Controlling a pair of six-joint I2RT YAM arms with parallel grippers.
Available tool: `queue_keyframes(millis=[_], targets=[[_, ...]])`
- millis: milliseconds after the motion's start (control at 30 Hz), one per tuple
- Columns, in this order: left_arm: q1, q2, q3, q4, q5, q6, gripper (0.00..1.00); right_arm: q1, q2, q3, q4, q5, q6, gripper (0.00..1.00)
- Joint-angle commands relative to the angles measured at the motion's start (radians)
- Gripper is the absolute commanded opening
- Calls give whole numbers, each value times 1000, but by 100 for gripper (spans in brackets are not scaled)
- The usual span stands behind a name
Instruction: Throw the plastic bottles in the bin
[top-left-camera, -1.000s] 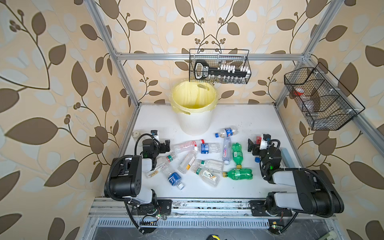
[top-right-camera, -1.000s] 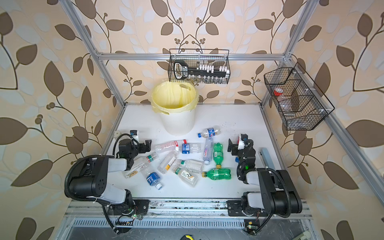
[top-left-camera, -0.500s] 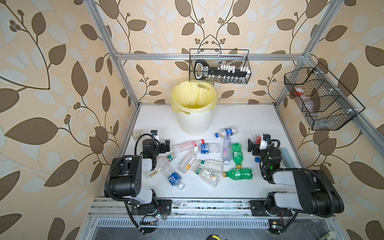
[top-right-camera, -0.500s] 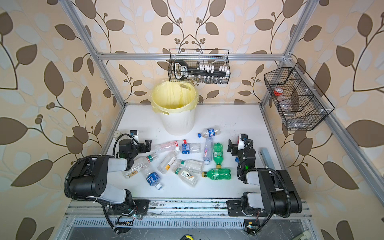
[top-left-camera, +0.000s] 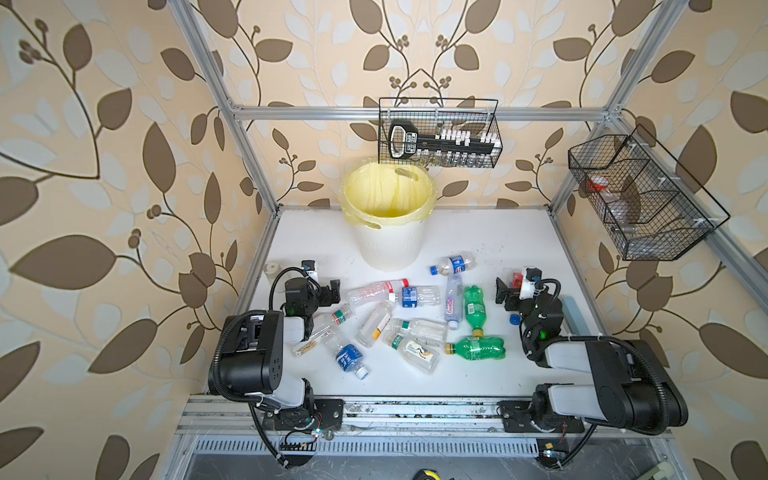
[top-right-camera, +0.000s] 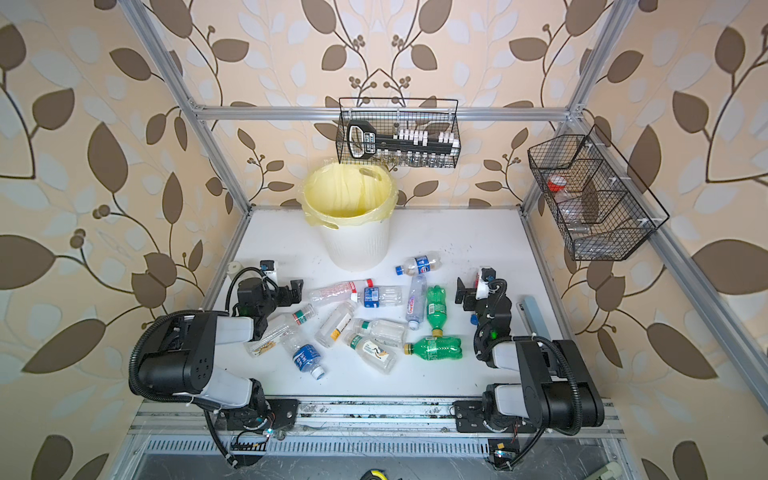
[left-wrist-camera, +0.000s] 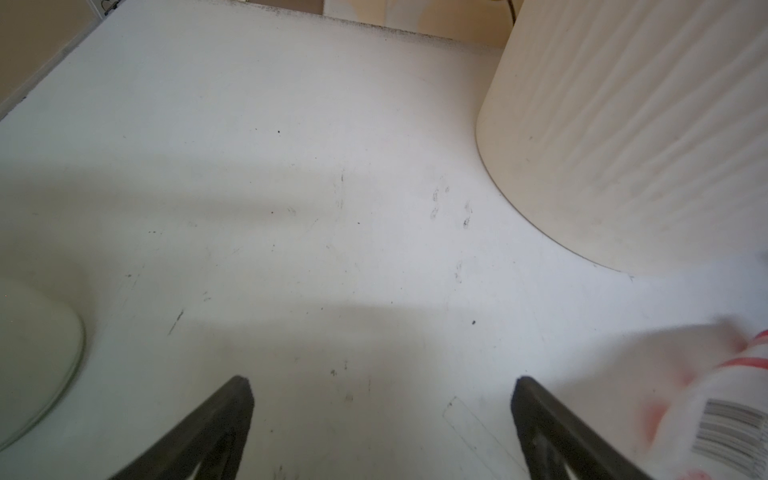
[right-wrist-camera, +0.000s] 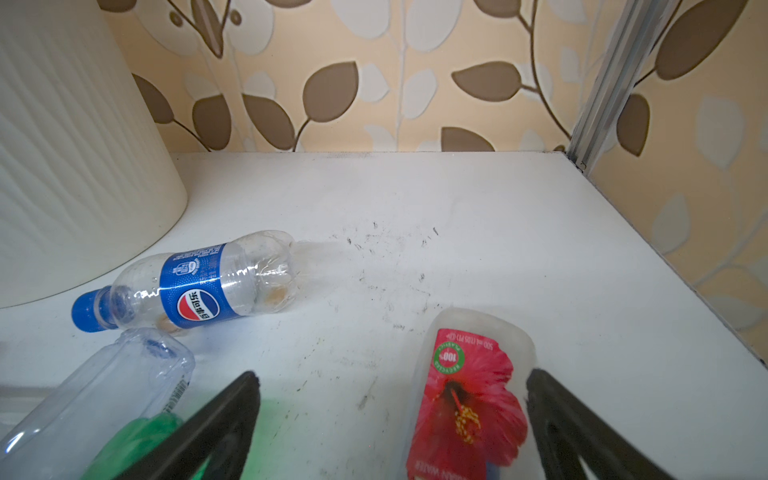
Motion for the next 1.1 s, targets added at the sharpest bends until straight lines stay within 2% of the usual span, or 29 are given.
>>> queue_keyframes(millis=[0,267,733,833,867,1067], targets=[[3,1,26,30,10,1,99,-6,7,21,18,-6,-3,100],[4,0,26,30,9,0,99,30,-1,7,31,85,-20,100],[3,-3,24,32,9,1,99,115,-6,-81,195,261,-53,100],[4,-8,19,37,8,1,99,134,-18,-106,245,334,-50,100],[5,-9,15,40,1,-1,99,137,-39,-109,237,368,-38,100],[5,-16,-2,67,-14,-9,99,126,-185,-58,-4,383,-10,100]])
